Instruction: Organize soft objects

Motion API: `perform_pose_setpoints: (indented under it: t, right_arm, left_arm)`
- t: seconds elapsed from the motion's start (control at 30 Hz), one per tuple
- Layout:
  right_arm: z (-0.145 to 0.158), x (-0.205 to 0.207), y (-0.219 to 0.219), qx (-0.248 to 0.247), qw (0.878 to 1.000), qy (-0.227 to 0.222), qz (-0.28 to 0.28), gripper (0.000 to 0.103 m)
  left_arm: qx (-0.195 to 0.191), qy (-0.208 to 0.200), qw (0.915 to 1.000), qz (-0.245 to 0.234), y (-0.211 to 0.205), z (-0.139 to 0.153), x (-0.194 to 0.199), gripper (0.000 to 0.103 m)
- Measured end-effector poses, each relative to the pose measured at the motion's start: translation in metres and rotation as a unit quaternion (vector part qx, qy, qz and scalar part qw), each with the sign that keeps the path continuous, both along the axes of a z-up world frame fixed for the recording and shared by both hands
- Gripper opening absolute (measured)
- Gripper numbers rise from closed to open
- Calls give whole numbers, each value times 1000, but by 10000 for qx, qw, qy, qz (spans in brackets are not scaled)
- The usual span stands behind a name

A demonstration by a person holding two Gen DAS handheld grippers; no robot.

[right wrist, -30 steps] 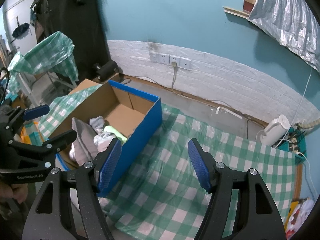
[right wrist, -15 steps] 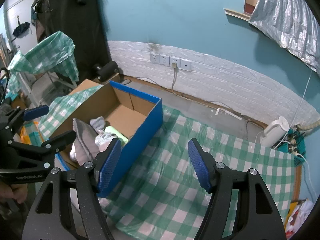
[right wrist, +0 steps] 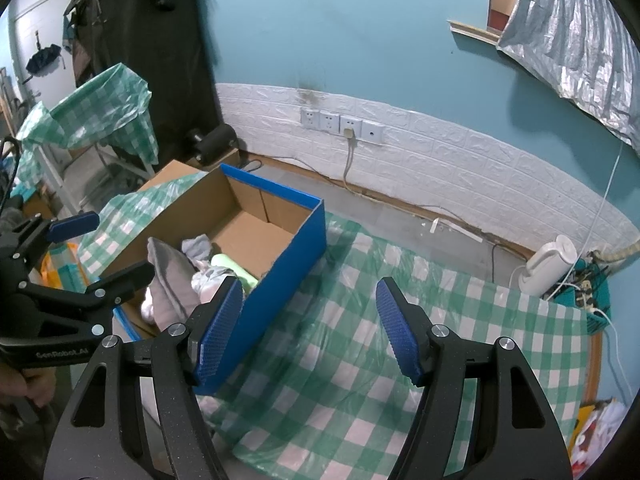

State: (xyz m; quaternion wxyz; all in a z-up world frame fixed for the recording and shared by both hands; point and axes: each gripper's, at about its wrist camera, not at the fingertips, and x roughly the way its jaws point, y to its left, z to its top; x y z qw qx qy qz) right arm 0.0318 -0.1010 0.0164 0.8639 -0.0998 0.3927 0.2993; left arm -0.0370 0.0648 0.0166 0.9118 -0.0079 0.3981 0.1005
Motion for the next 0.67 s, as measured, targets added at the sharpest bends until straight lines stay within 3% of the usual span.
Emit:
perform_pose_setpoints:
  t: [0.67]
  right_arm:
    - [0, 0, 0, -6, 10000, -6, -7, 69]
  left_arm:
    - [17, -11, 10000, -4, -1, 2, -3, 95]
